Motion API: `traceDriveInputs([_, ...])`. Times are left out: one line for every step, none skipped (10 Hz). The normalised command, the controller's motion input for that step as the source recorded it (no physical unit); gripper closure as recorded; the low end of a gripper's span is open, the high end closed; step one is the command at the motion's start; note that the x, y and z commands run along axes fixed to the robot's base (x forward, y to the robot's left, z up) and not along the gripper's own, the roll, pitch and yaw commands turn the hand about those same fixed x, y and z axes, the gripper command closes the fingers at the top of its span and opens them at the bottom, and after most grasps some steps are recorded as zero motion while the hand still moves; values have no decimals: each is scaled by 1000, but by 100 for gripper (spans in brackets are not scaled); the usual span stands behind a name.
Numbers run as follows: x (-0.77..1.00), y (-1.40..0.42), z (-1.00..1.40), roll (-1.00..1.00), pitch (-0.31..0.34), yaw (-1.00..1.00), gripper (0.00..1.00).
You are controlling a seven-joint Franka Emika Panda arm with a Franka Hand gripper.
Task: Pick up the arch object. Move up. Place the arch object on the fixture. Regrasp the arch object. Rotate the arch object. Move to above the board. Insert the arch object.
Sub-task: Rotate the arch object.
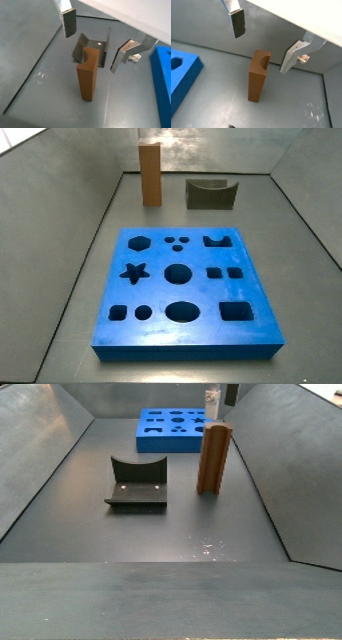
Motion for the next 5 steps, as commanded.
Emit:
traceDriveInputs([41, -5, -26, -17, 6, 1000, 0])
traceDriveInputs([42, -5, -25, -18, 7, 1000, 0])
traceDriveInputs([42, -5, -25, -19, 7, 1000, 0])
traceDriveInputs([42, -5, -25, -20, 7, 1000, 0])
traceDriveInputs([42, -5, -25, -20, 7, 1000, 0])
